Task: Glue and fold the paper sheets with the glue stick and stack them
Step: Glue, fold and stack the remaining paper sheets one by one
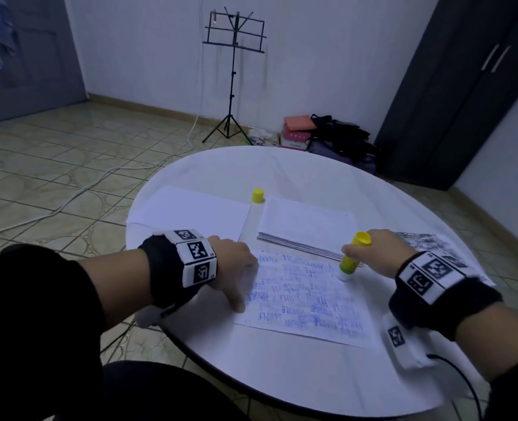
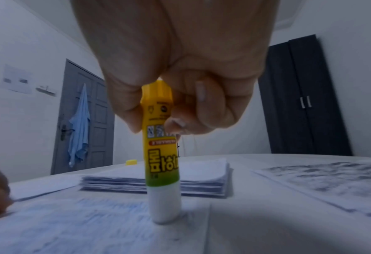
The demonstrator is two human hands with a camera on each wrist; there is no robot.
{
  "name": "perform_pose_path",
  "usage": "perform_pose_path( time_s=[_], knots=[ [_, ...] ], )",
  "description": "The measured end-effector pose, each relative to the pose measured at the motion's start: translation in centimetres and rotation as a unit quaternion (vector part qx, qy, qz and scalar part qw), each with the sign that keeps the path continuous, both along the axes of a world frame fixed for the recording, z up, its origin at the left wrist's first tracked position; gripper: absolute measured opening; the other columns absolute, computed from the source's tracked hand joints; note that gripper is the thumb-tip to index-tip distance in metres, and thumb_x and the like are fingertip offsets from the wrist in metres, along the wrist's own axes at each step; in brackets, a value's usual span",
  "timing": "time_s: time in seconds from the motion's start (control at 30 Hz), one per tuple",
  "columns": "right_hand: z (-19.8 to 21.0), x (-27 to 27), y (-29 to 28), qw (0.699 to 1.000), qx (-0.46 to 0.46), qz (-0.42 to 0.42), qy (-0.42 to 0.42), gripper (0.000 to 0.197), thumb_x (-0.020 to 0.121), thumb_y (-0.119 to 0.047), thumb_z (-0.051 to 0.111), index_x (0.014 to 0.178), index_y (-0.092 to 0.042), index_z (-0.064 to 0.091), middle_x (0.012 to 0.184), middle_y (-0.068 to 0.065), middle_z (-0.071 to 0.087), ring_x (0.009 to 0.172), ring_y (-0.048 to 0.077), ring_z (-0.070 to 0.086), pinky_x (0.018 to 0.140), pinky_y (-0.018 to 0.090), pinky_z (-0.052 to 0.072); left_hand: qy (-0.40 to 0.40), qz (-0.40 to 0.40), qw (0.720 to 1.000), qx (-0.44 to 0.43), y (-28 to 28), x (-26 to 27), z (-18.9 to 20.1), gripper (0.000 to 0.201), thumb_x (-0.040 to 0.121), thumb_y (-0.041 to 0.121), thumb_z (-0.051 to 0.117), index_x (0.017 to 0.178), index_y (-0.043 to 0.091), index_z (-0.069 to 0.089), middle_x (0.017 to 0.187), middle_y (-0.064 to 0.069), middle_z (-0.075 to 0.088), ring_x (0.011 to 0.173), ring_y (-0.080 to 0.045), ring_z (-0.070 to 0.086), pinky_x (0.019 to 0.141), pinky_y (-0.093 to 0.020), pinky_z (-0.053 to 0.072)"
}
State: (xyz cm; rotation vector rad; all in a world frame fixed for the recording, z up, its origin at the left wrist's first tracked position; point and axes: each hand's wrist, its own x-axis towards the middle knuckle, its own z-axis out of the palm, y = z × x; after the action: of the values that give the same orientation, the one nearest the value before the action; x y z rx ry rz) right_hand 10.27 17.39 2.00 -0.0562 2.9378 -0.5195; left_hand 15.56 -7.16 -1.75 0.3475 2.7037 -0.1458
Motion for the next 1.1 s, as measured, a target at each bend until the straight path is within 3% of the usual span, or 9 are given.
perform_pose_path(
  time_s=[0.13, 0.23, 0.37, 0.43, 0.5, 0.6, 0.83, 0.93, 1.1],
  knots=[
    [1.0, 1.1, -1.0, 0.997, -0.069, 0.021, 0.019, 0.03, 0.085, -0.024, 0.06, 0.06, -0.009, 0.057, 0.063, 0.003, 0.049, 0.056, 0.016, 0.044, 0.052, 0.026, 0.032, -0.007, 0.015, 0.999, -0.047, 0.1, -0.4, 0.3, 0.055, 0.047, 0.071, 0.07, 0.085, 0.041, 0.045, 0.114, 0.012, 0.047, 0.111, -0.021, 0.044, 0.081, -0.035, 0.039],
    [1.5, 2.6, -4.5, 0.988, -0.118, 0.096, 0.016, 0.033, 0.087, -0.029, 0.055, 0.067, -0.012, 0.073, 0.064, -0.001, 0.051, 0.056, 0.014, 0.045, 0.055, 0.026, 0.036, -0.018, 0.037, 0.998, -0.042, -0.1, -0.7, 0.2, 0.081, 0.029, 0.079, 0.065, 0.102, 0.048, 0.043, 0.113, 0.01, 0.051, 0.116, -0.023, 0.042, 0.096, -0.043, 0.039],
    [0.4, 4.2, -9.4, 0.982, -0.093, 0.166, 0.004, 0.031, 0.086, -0.036, 0.058, 0.064, -0.015, 0.061, 0.065, 0.0, 0.053, 0.067, 0.016, 0.05, 0.059, 0.026, 0.037, -0.012, 0.034, 0.998, -0.046, 0.0, -0.4, 0.2, 0.089, 0.023, 0.081, 0.064, 0.1, 0.045, 0.036, 0.108, 0.007, 0.052, 0.111, -0.024, 0.042, 0.095, -0.045, 0.037],
    [-0.4, 4.6, -10.9, 0.981, -0.065, 0.184, 0.007, 0.032, 0.086, -0.039, 0.057, 0.067, -0.014, 0.057, 0.07, 0.001, 0.055, 0.073, 0.018, 0.053, 0.059, 0.027, 0.037, 0.002, 0.024, 0.999, -0.048, -0.1, -0.4, 0.0, 0.112, 0.016, 0.084, 0.06, 0.118, 0.042, 0.035, 0.113, 0.005, 0.051, 0.116, -0.026, 0.042, 0.099, -0.045, 0.036],
    [-0.8, 5.1, -11.5, 0.979, -0.046, 0.196, 0.013, 0.03, 0.087, -0.039, 0.057, 0.075, -0.012, 0.058, 0.079, 0.005, 0.058, 0.08, 0.021, 0.054, 0.06, 0.03, 0.036, 0.001, -0.006, 0.998, -0.058, 0.0, -0.2, 0.2, 0.114, 0.03, 0.083, 0.069, 0.13, 0.037, 0.037, 0.124, 0.004, 0.051, 0.123, -0.025, 0.037, 0.103, -0.044, 0.032],
    [-1.0, 6.2, -11.4, 0.971, -0.048, 0.233, 0.011, 0.027, 0.089, -0.037, 0.057, 0.079, -0.012, 0.056, 0.087, 0.008, 0.059, 0.082, 0.019, 0.052, 0.062, 0.03, 0.035, 0.001, -0.043, 0.997, -0.072, 0.1, 0.0, 0.6, 0.094, 0.052, 0.076, 0.072, 0.13, 0.03, 0.047, 0.129, 0.006, 0.05, 0.125, -0.024, 0.036, 0.104, -0.042, 0.031],
    [-1.3, 8.0, -8.0, 0.97, -0.039, 0.24, -0.002, 0.028, 0.083, -0.036, 0.062, 0.067, -0.017, 0.049, 0.075, 0.001, 0.055, 0.075, 0.018, 0.05, 0.062, 0.029, 0.037, 0.015, -0.063, 0.986, -0.153, 1.7, -0.5, 0.9, 0.109, 0.046, 0.079, 0.073, 0.139, 0.037, 0.034, 0.135, 0.003, 0.042, 0.126, -0.023, 0.033, 0.104, -0.046, 0.032],
    [-1.2, 7.9, -4.7, 0.978, -0.039, 0.204, -0.007, 0.024, 0.079, -0.035, 0.063, 0.076, -0.01, 0.062, 0.079, 0.003, 0.064, 0.079, 0.02, 0.058, 0.07, 0.031, 0.046, 0.008, -0.071, 0.982, -0.173, 2.6, -0.5, 1.2, 0.116, 0.049, 0.073, 0.077, 0.145, 0.034, 0.027, 0.146, 0.005, 0.028, 0.133, -0.022, 0.025, 0.109, -0.046, 0.028],
    [-0.5, 7.5, 1.0, 0.988, -0.041, 0.151, -0.019, 0.024, 0.075, -0.026, 0.065, 0.085, -0.005, 0.069, 0.09, 0.009, 0.069, 0.087, 0.022, 0.063, 0.077, 0.035, 0.049, -0.01, -0.07, 0.984, -0.164, 3.5, -1.0, 1.2, 0.124, 0.052, 0.059, 0.085, 0.149, 0.029, 0.013, 0.148, 0.002, 0.033, 0.135, -0.022, 0.031, 0.112, -0.04, 0.03]
  ],
)
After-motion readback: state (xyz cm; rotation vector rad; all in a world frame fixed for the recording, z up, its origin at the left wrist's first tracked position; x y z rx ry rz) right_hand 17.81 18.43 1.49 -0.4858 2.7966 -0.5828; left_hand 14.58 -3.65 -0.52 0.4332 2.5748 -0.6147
